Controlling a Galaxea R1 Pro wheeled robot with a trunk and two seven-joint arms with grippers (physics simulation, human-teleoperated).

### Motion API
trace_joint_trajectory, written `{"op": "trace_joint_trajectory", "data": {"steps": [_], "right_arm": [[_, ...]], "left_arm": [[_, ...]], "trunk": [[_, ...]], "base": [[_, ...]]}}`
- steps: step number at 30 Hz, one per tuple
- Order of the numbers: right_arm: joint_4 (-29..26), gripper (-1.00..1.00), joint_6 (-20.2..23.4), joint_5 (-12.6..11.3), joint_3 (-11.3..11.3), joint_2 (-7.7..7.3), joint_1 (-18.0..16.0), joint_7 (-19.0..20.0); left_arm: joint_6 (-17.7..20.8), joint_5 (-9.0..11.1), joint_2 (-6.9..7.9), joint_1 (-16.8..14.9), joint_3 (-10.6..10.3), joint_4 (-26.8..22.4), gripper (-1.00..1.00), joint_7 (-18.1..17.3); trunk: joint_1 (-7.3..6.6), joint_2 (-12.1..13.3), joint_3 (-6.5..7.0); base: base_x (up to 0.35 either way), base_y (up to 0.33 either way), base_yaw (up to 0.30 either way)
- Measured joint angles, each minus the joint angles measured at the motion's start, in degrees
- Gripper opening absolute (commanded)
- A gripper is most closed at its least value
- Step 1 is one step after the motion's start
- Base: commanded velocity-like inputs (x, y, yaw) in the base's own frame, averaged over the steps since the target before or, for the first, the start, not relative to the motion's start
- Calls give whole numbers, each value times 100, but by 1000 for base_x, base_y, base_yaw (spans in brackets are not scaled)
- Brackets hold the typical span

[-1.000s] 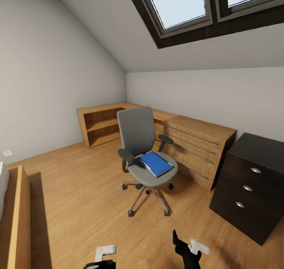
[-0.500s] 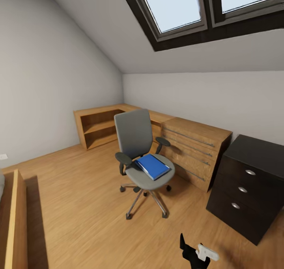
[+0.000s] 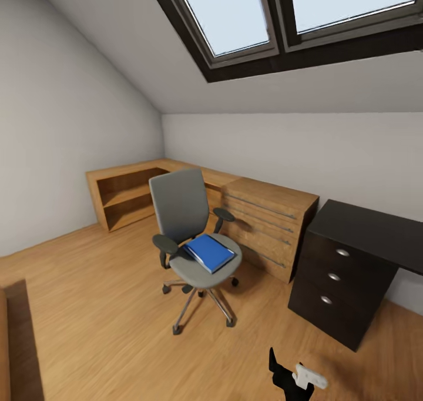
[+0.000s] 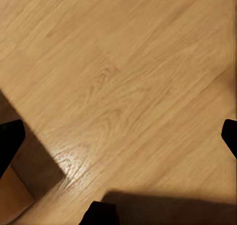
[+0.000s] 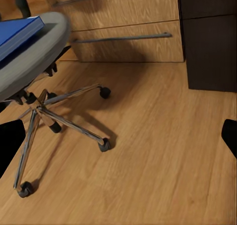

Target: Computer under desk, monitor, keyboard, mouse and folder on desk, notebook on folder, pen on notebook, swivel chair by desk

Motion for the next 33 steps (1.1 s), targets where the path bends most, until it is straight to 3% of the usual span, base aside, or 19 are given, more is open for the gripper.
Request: {"op": "trace_joint_trajectory", "data": {"steps": [29,33], "right_arm": [[-7,100,-12,-1,9,5,0,0],[-8,100,2,-1,52,8,0,0]], "left_arm": [[-55,8,-4,0,-11,108,100,6],[-253,12,1,1,-5,105,100,10]], "trunk": [[-637,1164,611],[-725,1324,684]], "base": [[0,0,-248],[0,0,-293]]}}
